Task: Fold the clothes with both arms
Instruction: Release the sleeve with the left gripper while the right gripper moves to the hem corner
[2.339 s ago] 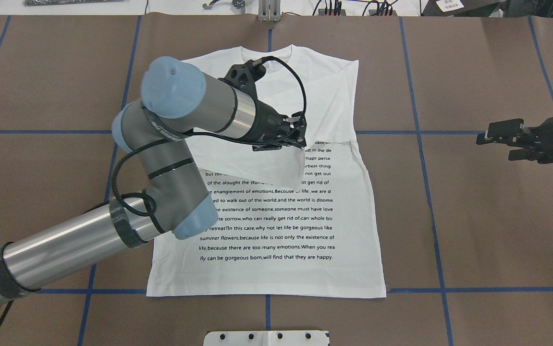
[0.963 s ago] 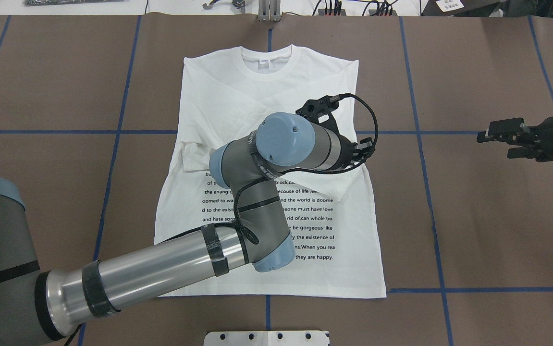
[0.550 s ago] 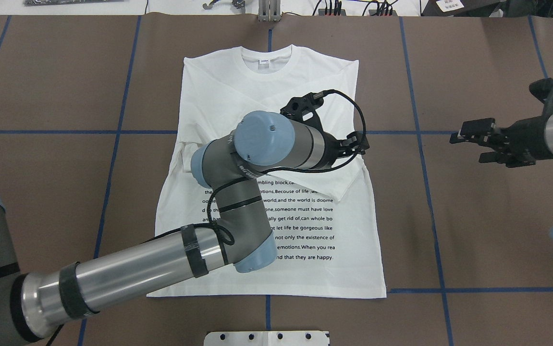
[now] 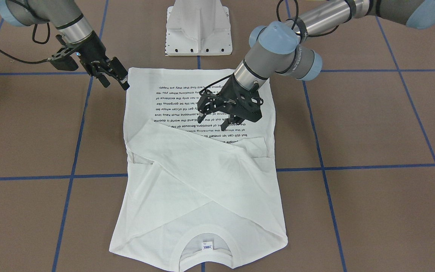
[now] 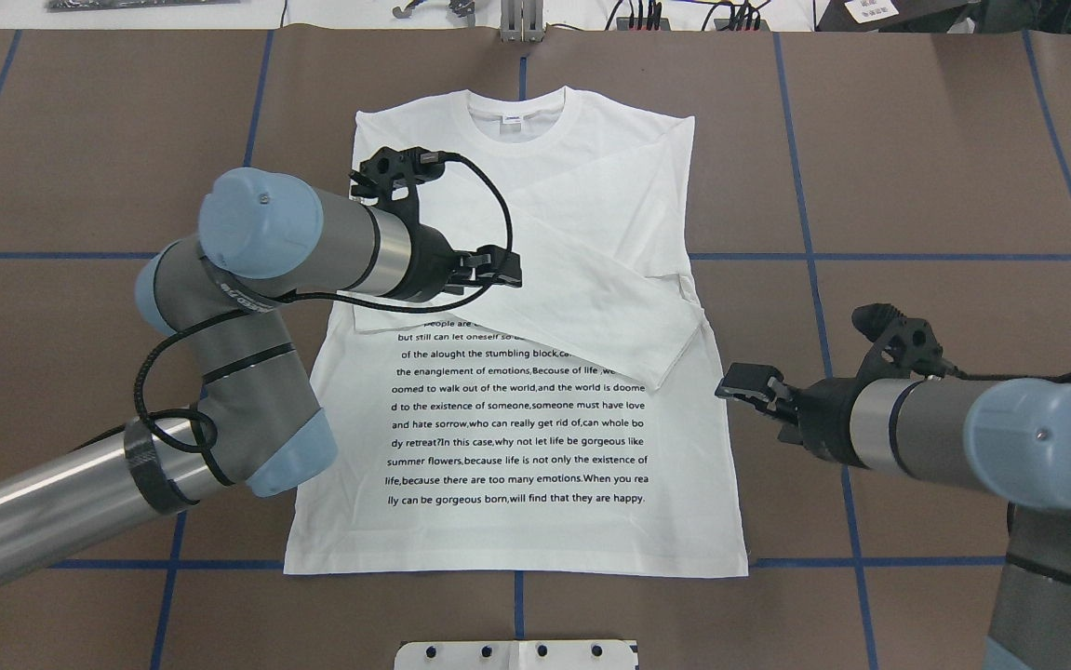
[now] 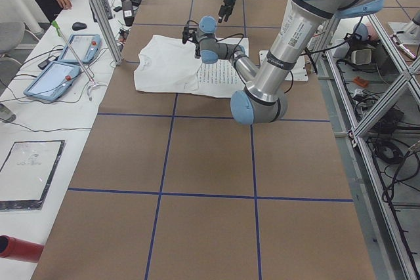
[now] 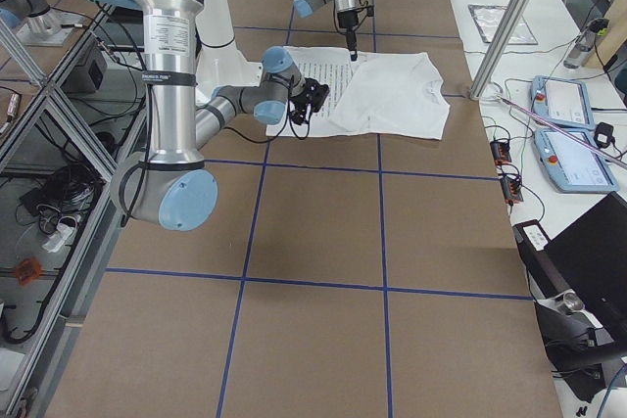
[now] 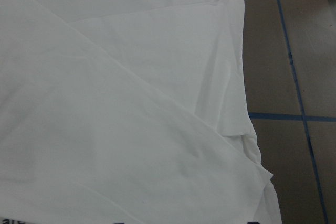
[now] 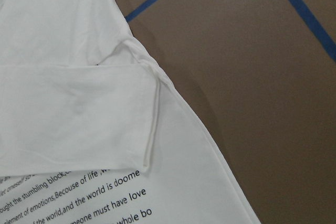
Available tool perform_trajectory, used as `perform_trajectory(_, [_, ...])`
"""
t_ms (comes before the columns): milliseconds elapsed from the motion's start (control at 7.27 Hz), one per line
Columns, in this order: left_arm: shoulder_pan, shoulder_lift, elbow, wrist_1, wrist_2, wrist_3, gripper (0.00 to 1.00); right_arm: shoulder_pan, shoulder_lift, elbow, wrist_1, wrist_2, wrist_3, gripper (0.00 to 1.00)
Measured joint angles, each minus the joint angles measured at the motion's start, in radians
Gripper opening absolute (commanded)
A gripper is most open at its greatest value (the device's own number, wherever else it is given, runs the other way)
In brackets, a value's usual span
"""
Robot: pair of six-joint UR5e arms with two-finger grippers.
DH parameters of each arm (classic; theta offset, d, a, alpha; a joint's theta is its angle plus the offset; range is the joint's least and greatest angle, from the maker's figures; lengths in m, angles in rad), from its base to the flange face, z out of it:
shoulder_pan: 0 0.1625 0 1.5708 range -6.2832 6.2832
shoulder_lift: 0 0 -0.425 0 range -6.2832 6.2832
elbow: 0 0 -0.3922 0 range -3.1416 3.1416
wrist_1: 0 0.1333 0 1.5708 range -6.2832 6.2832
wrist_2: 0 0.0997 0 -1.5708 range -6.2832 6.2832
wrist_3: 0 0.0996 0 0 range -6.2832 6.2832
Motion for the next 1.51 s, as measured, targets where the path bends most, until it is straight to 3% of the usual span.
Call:
perform_trajectory(275, [-0.018,0.074,-0.066,0.004,-0.010,0.041,0.83,-0.206,0.003,0.026,-0.134,-0.223,0.207,0.89])
perform_trajectory(550, [-0.020,0.087,-0.076,0.004,-0.010,0.045,0.83,-0.331,0.002,0.022,-0.217,-0.338,0.356,0.85])
perform_trajectory(1514, [-0.022,0.127,-0.105,-0.003,-0.006,0.035,0.86,-0.394,-0.008,0.003,-0.279,-0.371,0.425,0.78])
